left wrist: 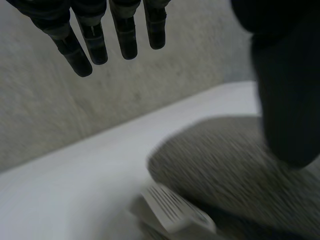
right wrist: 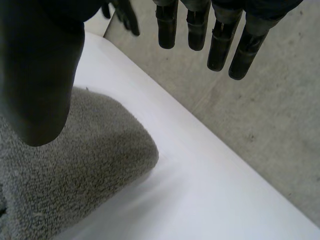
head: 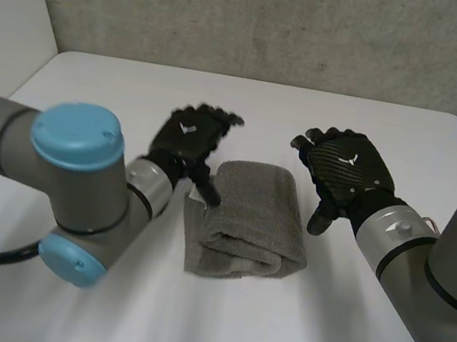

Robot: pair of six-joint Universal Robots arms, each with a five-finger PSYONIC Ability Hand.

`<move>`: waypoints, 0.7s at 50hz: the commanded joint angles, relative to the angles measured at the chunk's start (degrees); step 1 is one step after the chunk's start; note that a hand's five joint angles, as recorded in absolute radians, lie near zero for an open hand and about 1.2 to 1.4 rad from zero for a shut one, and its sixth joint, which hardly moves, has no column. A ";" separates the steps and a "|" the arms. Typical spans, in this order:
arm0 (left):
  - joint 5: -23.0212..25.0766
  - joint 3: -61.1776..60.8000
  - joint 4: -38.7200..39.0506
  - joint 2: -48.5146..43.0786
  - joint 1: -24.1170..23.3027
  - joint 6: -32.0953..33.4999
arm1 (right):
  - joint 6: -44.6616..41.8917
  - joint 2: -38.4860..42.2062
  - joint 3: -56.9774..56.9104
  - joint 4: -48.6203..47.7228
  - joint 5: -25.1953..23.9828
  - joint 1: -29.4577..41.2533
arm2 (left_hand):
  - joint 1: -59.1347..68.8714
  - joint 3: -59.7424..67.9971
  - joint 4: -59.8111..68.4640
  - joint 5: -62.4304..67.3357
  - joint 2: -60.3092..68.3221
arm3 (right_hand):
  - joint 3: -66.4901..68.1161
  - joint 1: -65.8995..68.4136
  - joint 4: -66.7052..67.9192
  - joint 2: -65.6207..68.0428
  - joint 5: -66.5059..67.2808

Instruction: Fold the towel.

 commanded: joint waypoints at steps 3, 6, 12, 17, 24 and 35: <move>-0.02 -0.32 -0.10 -5.90 -1.28 0.87 | 2.23 11.65 -4.71 0.10 -0.32 0.62 | -3.22 -2.22 -4.22 -11.51 -2.90 | -4.25 -3.36 -5.21 -4.58 -3.92; -0.02 -0.14 -0.37 -6.70 -1.28 0.87 | 2.94 16.13 -6.73 0.54 -0.41 0.80 | -3.05 -2.05 -4.05 -11.34 -2.74 | -4.25 -3.36 -5.21 -4.58 -3.92; -0.02 -0.31 -0.63 -7.14 -1.28 0.87 | 3.38 22.19 -10.42 2.74 -1.29 0.62 | -3.05 -2.05 -4.05 -11.34 -2.74 | -4.25 -3.36 -5.21 -4.58 -3.92; 0.15 -0.49 -0.81 -7.14 -1.28 0.87 | 3.55 22.37 -11.57 4.06 -1.90 0.36 | -2.88 -1.88 -3.89 -11.17 -2.57 | -4.25 -3.36 -5.21 -4.58 -3.92; 0.07 0.30 -3.44 -2.07 -1.28 0.87 | 3.73 15.43 -11.57 4.06 -1.82 -0.08 | -2.88 -1.88 -3.89 -11.17 -2.57 | -4.25 -3.36 -5.21 -4.58 -3.92; -2.66 1.36 -9.42 14.30 3.55 3.77 | 10.49 -3.01 -11.56 4.23 -0.50 -7.19 | -4.06 -3.06 -5.06 -12.35 -3.74 | -4.25 -3.36 -5.21 -4.58 -3.92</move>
